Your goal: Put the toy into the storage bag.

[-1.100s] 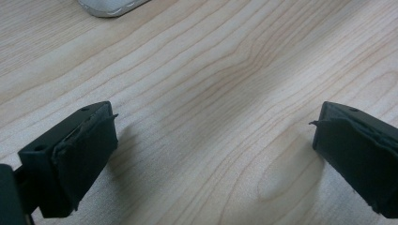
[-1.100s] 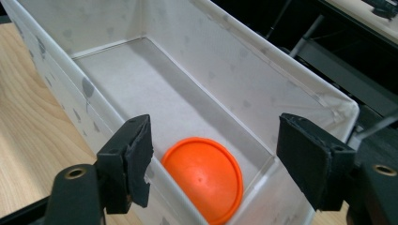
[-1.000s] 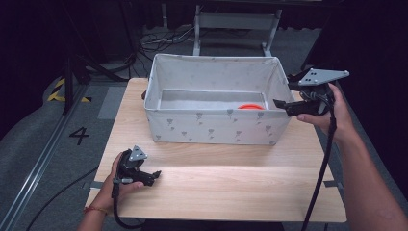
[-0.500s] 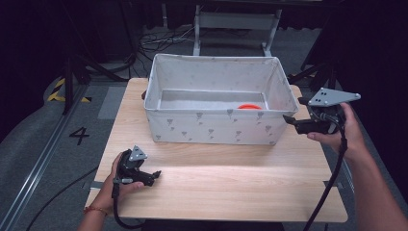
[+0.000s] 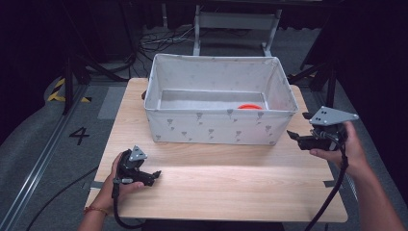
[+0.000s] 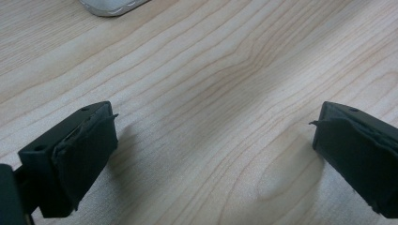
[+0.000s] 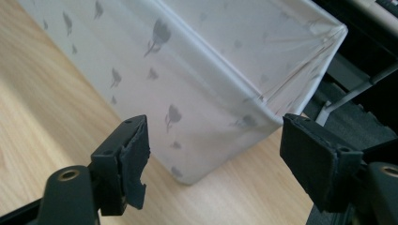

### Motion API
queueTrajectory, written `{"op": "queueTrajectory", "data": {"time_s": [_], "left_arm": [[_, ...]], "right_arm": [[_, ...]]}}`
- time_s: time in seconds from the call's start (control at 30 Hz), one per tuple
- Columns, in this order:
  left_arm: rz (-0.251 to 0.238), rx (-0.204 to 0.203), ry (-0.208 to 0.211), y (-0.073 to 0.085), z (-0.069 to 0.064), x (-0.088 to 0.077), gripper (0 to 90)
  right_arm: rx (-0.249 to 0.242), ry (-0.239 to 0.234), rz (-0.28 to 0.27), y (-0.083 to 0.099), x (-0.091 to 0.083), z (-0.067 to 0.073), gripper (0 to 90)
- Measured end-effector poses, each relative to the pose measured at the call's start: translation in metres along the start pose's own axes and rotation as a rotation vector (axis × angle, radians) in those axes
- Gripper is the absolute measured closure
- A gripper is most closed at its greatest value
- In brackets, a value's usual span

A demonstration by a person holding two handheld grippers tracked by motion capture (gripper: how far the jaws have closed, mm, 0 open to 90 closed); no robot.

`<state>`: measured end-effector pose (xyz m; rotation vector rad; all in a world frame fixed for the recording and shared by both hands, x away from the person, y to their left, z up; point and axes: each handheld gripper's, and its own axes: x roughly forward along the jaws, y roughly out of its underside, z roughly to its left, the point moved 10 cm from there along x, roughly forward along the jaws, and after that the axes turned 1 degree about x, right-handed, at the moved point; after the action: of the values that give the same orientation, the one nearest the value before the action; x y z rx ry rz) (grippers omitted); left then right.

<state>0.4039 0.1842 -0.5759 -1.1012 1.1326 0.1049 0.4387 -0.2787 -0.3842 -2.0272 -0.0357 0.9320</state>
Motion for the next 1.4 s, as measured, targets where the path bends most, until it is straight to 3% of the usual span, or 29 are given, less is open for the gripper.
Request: {"op": "queueTrajectory", "data": {"time_s": [0.27, 0.6, 0.83, 0.9, 1.2, 1.3, 1.33, 1.4], "left_arm": [[0.0, 0.0, 0.0, 0.0, 0.0, 0.0, 0.6], [0.0, -0.001, -0.001, 0.0, 0.0, 0.0, 0.6], [0.0, -0.003, -0.003, 0.0, 0.0, 0.0, 0.6], [0.002, -0.009, -0.002, 0.001, -0.001, 0.0, 0.6], [0.002, -0.008, -0.004, 0.001, 0.0, 0.0, 0.6], [0.002, -0.008, -0.003, 0.001, -0.001, 0.0, 0.5], [0.002, -0.008, -0.004, 0.001, 0.0, 0.0, 0.5], [0.001, -0.005, -0.002, 0.0, 0.0, 0.0, 0.4]], "right_arm": [[-0.047, 0.016, 0.076, 0.035, 0.015, 0.018, 25.1], [-0.024, -0.018, 0.13, 0.078, 0.035, 0.039, 25.2], [0.033, -0.064, 0.13, 0.103, 0.042, 0.047, 25.2], [0.077, -0.093, 0.116, 0.115, 0.043, 0.051, 25.0], [0.154, -0.117, 0.088, 0.14, 0.041, 0.053, 24.9], [0.22, -0.117, 0.083, 0.158, 0.04, 0.055, 25.8], [0.22, -0.117, 0.083, 0.158, 0.04, 0.055, 25.8], [0.268, -0.145, 0.104, 0.174, 0.041, 0.06, 25.2]]}}
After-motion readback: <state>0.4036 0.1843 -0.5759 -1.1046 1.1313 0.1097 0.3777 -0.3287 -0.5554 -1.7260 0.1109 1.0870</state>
